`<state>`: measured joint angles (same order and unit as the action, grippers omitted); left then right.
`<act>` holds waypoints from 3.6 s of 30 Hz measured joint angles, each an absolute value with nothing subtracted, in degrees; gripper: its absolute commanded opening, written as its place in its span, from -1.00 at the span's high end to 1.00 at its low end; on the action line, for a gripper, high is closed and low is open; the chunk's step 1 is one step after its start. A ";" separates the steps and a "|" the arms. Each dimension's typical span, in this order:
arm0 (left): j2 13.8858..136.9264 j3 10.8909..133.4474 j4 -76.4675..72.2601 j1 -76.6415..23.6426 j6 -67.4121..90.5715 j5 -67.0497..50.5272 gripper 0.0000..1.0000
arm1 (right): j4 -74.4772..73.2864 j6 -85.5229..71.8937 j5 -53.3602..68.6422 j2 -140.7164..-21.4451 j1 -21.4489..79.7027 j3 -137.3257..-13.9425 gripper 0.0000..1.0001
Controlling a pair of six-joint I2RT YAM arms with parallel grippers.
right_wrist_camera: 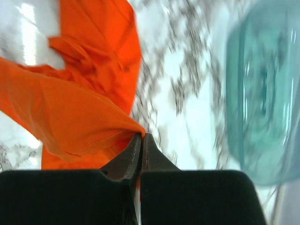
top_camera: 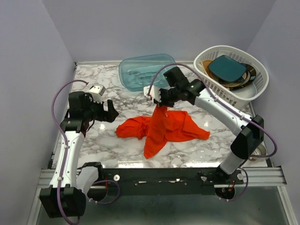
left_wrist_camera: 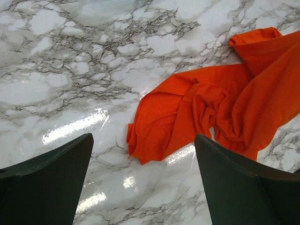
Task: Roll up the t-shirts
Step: Flatten out the T-shirt at the center of the board.
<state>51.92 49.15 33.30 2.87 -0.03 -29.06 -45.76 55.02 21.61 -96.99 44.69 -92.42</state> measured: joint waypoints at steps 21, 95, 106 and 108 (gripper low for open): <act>61.71 49.89 30.70 2.11 -4.69 -30.68 -0.94 | -40.73 54.06 18.94 -71.61 35.79 -62.26 -0.10; 58.22 47.07 29.56 5.19 -7.18 -27.66 -0.97 | -25.08 106.85 27.57 -88.01 47.53 -44.18 0.35; 59.77 46.15 28.60 5.21 -6.85 -27.70 -0.97 | -27.66 105.82 28.42 -88.66 47.51 -45.93 0.99; 60.36 46.15 28.29 5.23 -6.85 -27.75 -0.97 | -29.89 104.38 28.38 -86.48 47.22 -46.61 0.99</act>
